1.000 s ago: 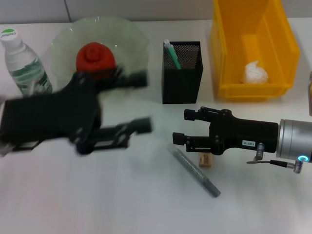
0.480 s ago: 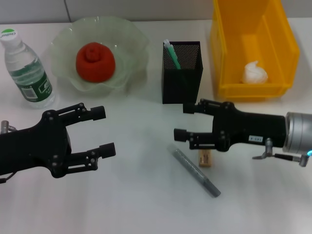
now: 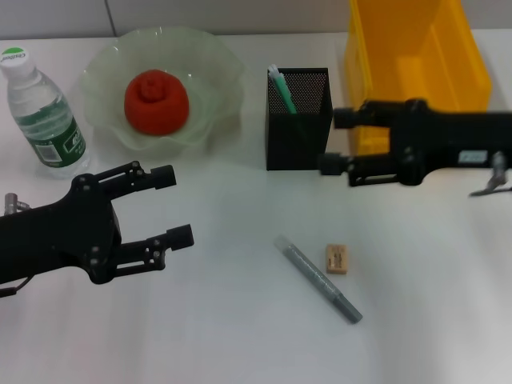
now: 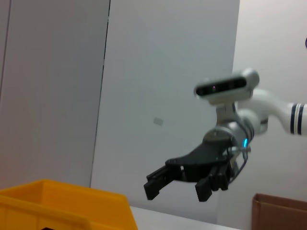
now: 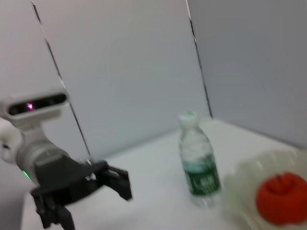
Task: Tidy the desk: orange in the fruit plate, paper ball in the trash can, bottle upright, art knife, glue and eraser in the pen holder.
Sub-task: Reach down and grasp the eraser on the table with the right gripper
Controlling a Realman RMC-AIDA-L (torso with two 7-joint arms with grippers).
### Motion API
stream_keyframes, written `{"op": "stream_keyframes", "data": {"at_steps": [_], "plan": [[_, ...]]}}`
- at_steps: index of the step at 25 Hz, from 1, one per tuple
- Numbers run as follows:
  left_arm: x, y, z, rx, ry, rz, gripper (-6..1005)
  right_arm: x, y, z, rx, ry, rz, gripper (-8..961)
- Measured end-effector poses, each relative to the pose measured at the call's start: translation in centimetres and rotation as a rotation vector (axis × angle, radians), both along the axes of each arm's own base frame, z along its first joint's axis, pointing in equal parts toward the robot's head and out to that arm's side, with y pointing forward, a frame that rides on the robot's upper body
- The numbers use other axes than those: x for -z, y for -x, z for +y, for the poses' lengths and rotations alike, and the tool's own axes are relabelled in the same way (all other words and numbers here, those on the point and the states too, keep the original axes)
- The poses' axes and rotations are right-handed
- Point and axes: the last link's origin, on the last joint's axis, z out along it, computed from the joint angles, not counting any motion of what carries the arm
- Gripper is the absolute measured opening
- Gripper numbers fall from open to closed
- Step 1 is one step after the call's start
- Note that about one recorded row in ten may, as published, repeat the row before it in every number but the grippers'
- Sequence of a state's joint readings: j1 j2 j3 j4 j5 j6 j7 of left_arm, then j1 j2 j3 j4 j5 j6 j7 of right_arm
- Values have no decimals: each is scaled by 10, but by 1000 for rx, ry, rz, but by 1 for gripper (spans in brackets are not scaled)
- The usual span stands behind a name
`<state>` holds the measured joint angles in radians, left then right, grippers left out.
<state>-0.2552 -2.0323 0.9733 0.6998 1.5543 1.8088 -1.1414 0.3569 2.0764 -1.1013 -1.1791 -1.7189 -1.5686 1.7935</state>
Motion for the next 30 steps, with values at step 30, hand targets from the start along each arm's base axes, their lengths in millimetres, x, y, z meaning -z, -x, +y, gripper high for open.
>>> {"op": "stream_keyframes", "data": {"at_steps": [30], "plan": [[4,0,6,-24,-16,5,786,32,66,12,14,208,-1057,845]]}}
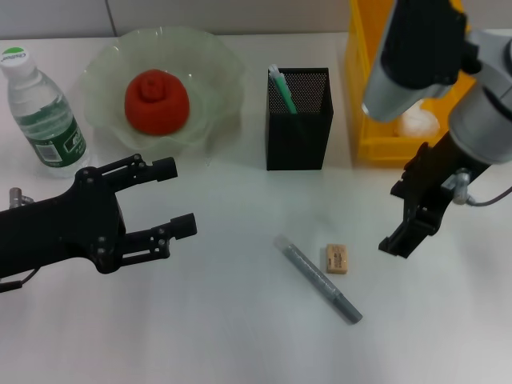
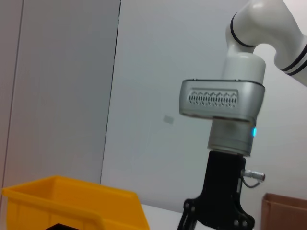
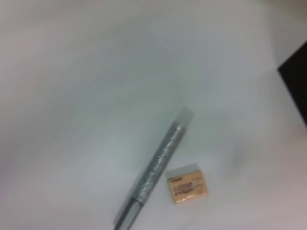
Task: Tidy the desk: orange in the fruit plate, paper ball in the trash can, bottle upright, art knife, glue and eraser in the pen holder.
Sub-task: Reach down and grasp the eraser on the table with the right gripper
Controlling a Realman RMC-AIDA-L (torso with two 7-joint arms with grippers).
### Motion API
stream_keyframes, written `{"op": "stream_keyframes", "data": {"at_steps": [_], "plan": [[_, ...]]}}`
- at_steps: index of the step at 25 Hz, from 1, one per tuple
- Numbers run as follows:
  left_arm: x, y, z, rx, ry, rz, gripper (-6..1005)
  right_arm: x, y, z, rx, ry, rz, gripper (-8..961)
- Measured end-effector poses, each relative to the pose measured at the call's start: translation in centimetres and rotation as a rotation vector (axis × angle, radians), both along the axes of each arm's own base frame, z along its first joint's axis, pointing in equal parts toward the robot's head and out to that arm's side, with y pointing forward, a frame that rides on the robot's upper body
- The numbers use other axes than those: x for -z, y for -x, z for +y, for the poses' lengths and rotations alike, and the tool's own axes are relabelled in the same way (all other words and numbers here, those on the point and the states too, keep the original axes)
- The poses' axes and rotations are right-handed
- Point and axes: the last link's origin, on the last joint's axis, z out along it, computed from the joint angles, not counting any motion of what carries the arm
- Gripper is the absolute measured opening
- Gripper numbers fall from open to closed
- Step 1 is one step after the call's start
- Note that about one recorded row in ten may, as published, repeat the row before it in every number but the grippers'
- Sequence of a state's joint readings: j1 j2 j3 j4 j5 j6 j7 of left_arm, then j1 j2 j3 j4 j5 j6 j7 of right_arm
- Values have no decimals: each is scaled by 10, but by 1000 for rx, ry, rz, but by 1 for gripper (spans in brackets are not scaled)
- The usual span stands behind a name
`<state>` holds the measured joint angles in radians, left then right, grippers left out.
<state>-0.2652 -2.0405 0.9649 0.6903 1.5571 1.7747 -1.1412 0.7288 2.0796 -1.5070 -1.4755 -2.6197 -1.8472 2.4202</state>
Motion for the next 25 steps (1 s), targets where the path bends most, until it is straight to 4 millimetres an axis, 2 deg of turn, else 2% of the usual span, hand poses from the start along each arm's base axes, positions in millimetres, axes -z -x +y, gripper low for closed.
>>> {"op": "stream_keyframes", "data": {"at_steps": [12,19,25], "plan": [[2,0,2,-5,-3,9,786,43,-5,-3,-102,116,-1,846],[3,-1,4,-3,-2,8,786,60,-11,0,-121,124,-3,845],[3,-2,5,-5,-5,11,786,66,-15,2,-121,120,-2,846]]}}
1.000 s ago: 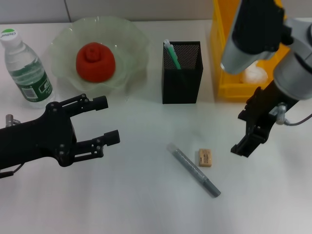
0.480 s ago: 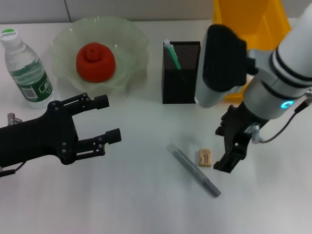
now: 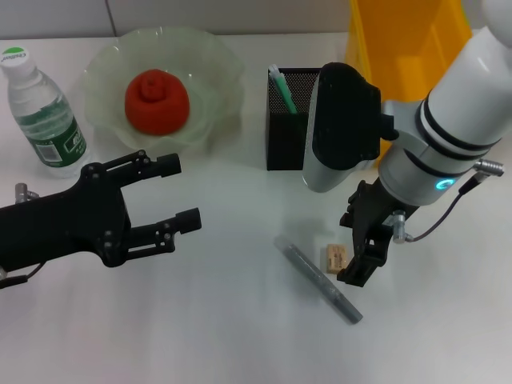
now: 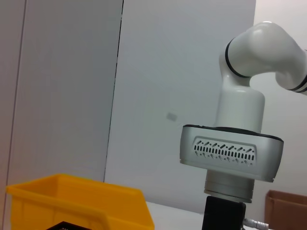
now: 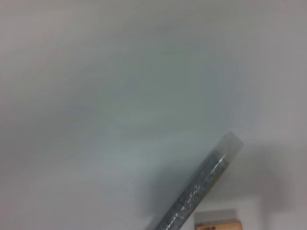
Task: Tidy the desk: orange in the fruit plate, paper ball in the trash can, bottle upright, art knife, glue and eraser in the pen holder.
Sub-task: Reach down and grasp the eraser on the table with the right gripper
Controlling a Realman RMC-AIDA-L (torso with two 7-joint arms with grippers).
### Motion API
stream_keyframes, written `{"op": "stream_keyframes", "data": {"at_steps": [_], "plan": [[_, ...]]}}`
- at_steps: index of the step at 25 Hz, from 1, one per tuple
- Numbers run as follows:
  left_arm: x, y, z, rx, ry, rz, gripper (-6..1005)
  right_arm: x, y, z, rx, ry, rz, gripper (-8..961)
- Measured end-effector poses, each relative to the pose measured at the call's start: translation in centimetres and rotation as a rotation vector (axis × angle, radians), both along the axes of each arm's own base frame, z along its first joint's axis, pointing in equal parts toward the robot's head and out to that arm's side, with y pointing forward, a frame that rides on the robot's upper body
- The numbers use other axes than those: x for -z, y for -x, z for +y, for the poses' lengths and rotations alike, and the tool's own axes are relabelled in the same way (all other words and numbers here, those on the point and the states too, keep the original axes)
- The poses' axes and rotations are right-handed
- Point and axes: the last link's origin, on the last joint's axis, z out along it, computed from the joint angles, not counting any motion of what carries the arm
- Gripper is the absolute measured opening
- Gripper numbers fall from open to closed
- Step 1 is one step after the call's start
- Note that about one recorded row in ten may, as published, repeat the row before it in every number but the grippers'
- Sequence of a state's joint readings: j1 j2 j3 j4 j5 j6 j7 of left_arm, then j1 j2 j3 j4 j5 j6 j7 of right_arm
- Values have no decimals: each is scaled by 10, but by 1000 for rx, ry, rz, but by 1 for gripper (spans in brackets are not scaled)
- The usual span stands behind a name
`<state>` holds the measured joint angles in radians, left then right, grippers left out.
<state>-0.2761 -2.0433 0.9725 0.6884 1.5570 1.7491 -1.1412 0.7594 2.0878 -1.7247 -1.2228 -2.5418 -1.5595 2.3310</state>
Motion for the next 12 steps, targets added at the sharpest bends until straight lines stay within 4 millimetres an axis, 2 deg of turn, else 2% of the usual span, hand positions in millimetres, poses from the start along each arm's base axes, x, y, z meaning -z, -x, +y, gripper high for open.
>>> {"op": "stream_keyframes", "data": {"at_steps": [12], "plan": [[2,0,1,-8,-4,4,786,8,-7,4,8,-1,29,832]]}}
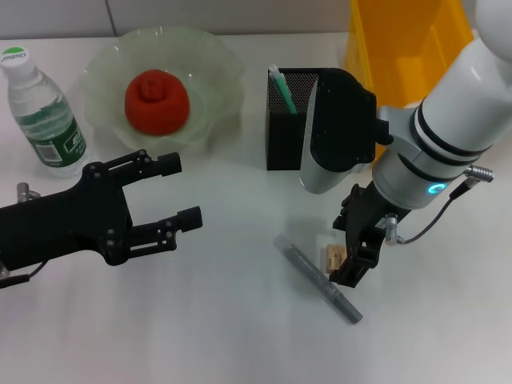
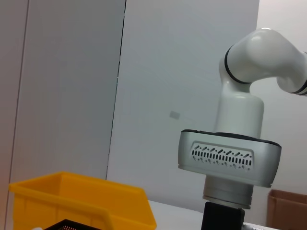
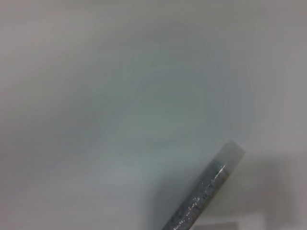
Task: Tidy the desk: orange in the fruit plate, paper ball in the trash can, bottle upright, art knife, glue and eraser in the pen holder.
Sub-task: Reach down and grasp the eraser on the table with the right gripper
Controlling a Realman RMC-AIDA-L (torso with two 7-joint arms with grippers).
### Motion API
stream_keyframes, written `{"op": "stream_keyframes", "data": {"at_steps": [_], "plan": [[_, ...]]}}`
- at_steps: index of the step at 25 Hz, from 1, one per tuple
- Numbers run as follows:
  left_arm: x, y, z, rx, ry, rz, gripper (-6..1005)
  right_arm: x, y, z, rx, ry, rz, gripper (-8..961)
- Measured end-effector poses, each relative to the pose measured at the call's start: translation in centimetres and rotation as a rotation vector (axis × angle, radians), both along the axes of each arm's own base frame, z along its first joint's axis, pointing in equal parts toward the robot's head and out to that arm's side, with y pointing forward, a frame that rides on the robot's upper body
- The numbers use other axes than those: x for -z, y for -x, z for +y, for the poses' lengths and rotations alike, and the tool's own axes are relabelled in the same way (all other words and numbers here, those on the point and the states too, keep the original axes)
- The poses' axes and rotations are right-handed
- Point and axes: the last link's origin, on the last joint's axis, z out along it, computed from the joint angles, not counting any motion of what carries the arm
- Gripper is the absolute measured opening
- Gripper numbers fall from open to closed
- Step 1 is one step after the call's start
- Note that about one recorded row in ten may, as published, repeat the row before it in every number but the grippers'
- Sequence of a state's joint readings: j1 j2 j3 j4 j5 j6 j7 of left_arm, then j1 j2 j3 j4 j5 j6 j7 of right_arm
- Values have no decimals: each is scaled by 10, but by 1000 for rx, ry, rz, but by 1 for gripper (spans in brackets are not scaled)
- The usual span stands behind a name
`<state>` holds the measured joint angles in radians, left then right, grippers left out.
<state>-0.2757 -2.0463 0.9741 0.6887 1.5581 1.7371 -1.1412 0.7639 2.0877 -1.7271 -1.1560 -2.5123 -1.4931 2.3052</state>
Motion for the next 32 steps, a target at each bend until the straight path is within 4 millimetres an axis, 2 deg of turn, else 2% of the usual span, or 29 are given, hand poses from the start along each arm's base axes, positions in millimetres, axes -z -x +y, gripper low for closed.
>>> {"op": "stream_keyframes", "data": {"at_steps": [6,9,14,25,32], "plan": [[0,0,0,-1,0,0,786,0,0,1,-1,-5,3,833],[0,0,0,-1,1,-1,786,1,0,1,-2,-6,3,784],[1,0,0,0,1,-1,786,3,-3,1,-2,-5,-4,606],[1,-1,0,1,1,-3,786,7,-5,-1,-15,3,-17,487],[1,-1,0,1,2,-3,786,7,-3,0,-20,5,-17,482]]}}
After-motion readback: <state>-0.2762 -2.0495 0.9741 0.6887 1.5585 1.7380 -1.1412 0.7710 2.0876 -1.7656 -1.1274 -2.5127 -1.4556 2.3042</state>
